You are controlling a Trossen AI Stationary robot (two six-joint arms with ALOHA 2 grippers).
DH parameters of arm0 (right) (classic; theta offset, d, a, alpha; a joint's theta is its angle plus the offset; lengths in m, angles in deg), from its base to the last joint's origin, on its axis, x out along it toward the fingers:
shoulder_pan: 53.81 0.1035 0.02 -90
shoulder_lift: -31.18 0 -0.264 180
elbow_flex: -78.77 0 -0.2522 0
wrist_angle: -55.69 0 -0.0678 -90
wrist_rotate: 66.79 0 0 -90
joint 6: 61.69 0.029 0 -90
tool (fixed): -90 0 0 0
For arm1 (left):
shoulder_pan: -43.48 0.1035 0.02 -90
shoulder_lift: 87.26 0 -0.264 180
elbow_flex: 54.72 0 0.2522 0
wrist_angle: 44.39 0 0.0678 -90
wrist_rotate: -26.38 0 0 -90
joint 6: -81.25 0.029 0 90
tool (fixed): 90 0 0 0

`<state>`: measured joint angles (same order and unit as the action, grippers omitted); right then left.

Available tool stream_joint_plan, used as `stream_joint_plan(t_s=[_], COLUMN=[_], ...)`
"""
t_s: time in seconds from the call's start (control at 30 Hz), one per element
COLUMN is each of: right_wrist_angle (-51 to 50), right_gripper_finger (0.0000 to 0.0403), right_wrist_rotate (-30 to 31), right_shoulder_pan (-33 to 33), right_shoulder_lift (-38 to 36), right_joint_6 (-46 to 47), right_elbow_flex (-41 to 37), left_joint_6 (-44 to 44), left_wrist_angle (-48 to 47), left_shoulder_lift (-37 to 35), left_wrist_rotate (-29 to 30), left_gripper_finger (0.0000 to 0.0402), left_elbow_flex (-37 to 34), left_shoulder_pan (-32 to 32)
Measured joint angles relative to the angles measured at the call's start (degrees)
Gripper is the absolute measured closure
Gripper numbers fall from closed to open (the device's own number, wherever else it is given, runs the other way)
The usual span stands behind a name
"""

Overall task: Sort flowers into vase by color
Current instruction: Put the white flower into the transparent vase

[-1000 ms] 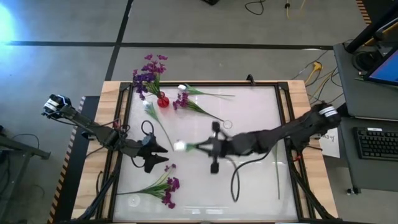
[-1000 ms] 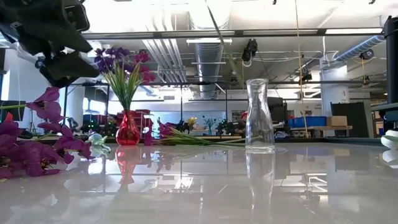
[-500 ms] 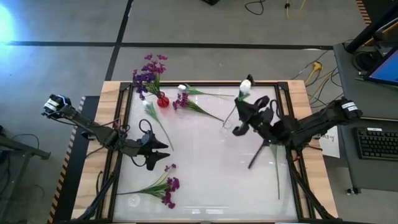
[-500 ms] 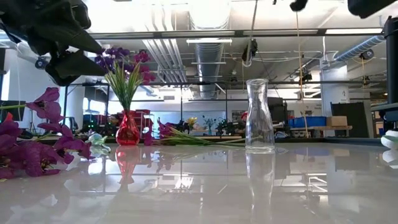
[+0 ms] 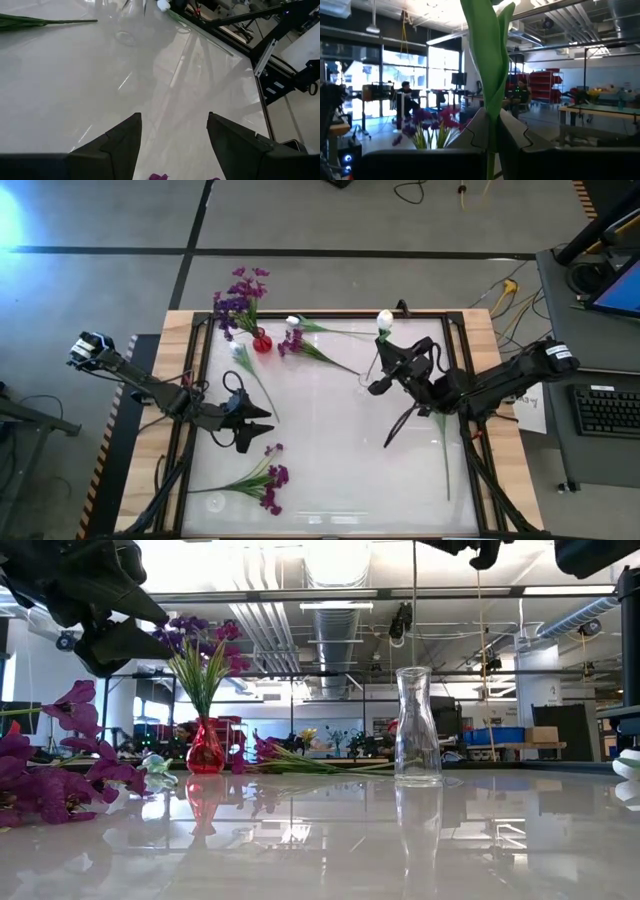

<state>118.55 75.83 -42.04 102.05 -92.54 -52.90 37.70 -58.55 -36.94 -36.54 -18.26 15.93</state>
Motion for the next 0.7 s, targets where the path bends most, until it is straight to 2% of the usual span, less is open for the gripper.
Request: stream_joint_plan(t_s=[0.27,0.43,0.57,0.7], right_wrist_angle=[0.0,-0.5,-4.0,-7.8], right_gripper_finger=[0.0382,0.0340,0.0306,0.0277], right_wrist_rotate=[0.0,2.2,6.2,7.5], right_shoulder_pan=[-0.1,0.0,0.0,0.0], right_shoulder_lift=[2.6,3.5,3.5,3.5], right_joint_6=[1.4,3.5,4.2,6.9], right_elbow_flex=[0.0,0.0,-0.1,-0.1], left_joint_6=[0.0,0.0,0.0,0.0], left_wrist_angle=[0.0,0.0,-0.1,-0.1], left_shoulder_lift=[0.0,0.0,0.0,0.0], left_wrist_rotate=[0.9,0.9,0.9,0.8], left_gripper_finger=[0.0187,0.0187,0.0187,0.0187], left_elbow_flex=[0.0,0.0,0.0,0.0], left_shoulder_pan=[0.0,0.0,0.0,0.0])
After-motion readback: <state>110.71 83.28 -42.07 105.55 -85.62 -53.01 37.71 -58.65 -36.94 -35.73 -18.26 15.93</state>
